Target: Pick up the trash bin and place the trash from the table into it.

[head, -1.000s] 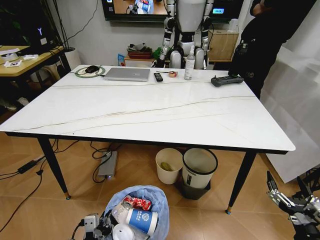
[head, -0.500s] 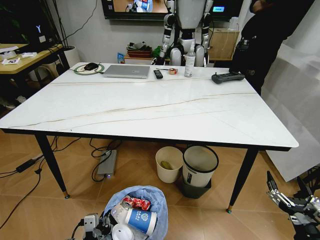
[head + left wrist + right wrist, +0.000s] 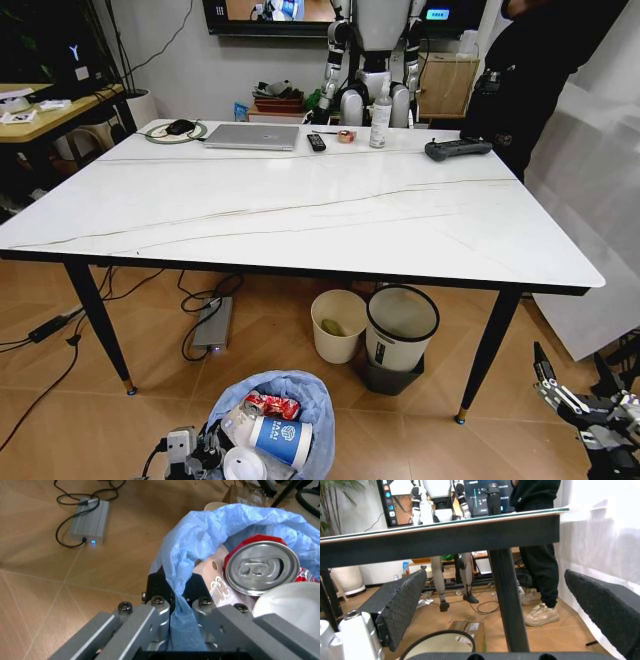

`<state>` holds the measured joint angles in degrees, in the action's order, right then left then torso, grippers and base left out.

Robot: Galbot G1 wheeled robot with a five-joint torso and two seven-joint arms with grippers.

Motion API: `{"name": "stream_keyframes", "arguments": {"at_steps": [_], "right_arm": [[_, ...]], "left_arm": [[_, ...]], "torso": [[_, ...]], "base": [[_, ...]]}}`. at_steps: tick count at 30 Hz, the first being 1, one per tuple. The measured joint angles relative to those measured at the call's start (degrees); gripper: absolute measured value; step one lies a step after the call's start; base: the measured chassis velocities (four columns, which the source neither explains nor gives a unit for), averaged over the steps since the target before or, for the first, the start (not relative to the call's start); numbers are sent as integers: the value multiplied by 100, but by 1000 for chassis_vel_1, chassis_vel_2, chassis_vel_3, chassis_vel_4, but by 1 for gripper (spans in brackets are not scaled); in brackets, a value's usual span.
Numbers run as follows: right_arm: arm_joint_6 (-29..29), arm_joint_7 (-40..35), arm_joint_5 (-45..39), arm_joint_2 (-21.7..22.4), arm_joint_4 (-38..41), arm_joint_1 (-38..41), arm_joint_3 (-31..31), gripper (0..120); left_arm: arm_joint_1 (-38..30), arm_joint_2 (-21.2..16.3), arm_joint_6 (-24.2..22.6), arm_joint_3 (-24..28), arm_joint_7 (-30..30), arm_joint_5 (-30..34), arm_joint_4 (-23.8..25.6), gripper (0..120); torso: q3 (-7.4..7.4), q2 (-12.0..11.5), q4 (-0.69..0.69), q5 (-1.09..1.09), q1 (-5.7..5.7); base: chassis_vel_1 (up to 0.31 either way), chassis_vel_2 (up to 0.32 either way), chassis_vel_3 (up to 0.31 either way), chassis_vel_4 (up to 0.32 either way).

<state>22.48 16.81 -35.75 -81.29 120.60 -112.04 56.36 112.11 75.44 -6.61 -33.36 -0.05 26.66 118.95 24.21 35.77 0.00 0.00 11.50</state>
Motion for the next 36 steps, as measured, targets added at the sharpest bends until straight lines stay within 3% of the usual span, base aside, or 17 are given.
{"name": "stream_keyframes", "arguments": {"at_steps": [36], "right_arm": [[0, 0, 0, 0, 0, 0, 0, 100]], "left_arm": [[35, -40, 14, -6, -3, 27, 77, 0]], "torso": [[-540, -855, 0, 0, -315]], "base": [[0, 0, 0, 0]]}}
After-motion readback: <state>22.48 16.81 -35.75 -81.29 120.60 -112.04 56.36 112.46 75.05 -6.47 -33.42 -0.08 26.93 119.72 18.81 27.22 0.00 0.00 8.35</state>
